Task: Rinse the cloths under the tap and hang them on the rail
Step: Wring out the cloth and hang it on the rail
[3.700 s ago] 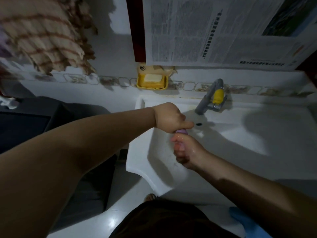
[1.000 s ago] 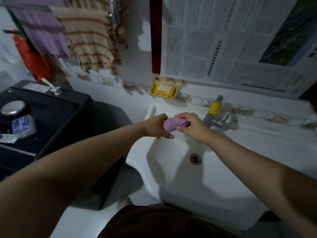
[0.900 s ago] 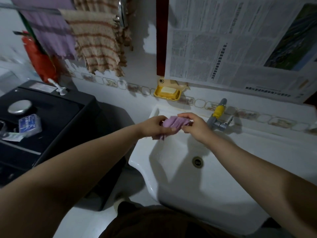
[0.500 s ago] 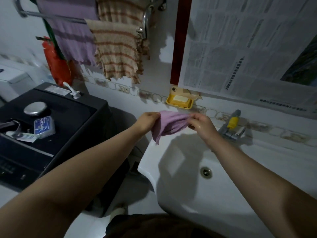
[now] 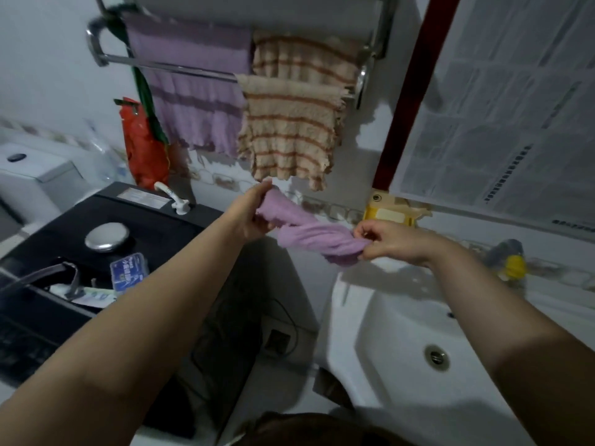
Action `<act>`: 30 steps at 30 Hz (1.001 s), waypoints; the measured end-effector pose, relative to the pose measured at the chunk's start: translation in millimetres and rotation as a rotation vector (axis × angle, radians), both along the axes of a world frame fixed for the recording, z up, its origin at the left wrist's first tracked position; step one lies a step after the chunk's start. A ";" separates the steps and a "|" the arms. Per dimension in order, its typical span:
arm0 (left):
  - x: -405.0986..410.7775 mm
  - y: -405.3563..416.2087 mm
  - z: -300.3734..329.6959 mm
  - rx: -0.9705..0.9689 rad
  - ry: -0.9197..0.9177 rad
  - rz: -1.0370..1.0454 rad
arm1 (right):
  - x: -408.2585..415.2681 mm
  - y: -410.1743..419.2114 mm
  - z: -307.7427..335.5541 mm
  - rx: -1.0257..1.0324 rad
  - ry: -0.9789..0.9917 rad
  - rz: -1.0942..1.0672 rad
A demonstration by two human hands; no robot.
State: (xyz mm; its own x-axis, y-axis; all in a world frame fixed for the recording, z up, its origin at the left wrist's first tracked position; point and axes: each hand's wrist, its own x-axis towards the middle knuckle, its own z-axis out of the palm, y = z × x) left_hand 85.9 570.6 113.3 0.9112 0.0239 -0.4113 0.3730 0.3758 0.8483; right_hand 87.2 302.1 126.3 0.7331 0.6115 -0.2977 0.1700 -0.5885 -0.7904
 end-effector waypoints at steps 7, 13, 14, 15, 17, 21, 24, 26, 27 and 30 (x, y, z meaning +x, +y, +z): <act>6.6 81.5 49.2 0.119 -0.157 -0.482 | 6.0 113.8 -3.1 0.050 -0.033 -0.086; 12.1 111.5 83.7 0.859 -0.406 -0.612 | 15.1 206.7 22.2 0.376 -0.059 -0.163; 17.6 122.5 80.1 0.882 -0.423 -0.518 | 16.8 214.6 26.9 0.374 -0.037 -0.180; 20.4 134.7 75.9 0.818 -0.438 -0.474 | 18.5 221.8 31.8 0.432 0.014 -0.216; 23.6 161.0 59.7 0.597 -0.437 -0.664 | 21.0 237.7 44.8 0.622 0.096 -0.304; 16.4 177.0 19.6 0.496 -0.418 -0.879 | 32.1 257.8 71.7 0.695 -0.082 -0.316; 18.0 179.4 13.8 0.671 -0.412 -0.658 | 40.4 263.8 90.7 0.670 -0.247 -0.335; 28.1 198.6 23.0 0.905 -0.441 -0.538 | 46.8 262.4 103.1 0.464 -0.503 -0.345; 33.2 212.1 29.6 0.952 -0.421 -0.494 | 53.3 259.3 106.9 0.307 -0.674 -0.338; 40.4 249.5 49.2 0.762 -0.312 -0.387 | 68.7 249.0 117.1 -0.103 -0.968 -0.428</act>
